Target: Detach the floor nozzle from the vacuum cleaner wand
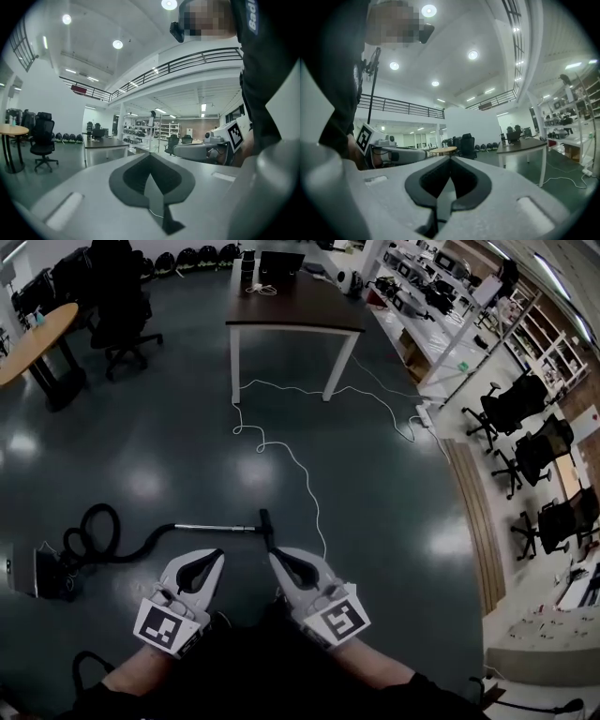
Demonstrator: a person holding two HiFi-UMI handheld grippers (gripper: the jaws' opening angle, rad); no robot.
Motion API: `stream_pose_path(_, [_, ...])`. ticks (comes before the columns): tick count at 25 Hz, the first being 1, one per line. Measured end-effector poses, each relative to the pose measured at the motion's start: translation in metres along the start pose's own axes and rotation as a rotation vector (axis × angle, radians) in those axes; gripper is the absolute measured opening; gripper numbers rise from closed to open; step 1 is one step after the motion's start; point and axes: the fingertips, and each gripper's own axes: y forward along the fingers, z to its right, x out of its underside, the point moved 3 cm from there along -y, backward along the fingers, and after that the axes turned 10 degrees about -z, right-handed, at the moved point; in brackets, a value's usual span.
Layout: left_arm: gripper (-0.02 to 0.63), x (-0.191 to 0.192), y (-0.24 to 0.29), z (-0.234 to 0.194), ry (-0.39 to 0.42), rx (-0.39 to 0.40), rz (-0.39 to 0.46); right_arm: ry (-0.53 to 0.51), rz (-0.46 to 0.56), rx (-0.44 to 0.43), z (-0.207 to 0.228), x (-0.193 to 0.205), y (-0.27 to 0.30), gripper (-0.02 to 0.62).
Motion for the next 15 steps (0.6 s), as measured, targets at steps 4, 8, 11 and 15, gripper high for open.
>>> stream_pose_path(4, [0.002, -0.003, 0.047, 0.003, -0.014, -0.047, -0.035, 0.014, -0.010, -0.070, 0.046, 0.005, 0.007, 0.002])
stream_pose_path(8, [0.002, 0.000, 0.085, 0.000, 0.018, -0.075, -0.043, 0.043, -0.030, -0.113, 0.084, 0.018, 0.017, 0.002])
stream_pose_path(11, [0.002, 0.010, 0.103, -0.009, 0.045, -0.101, -0.062, 0.061, -0.055, -0.131, 0.100, 0.032, 0.029, 0.002])
stream_pose_path(15, [0.002, 0.036, 0.121, -0.028, 0.069, -0.111, -0.114, 0.056, -0.093, -0.127, 0.104, 0.049, 0.048, 0.002])
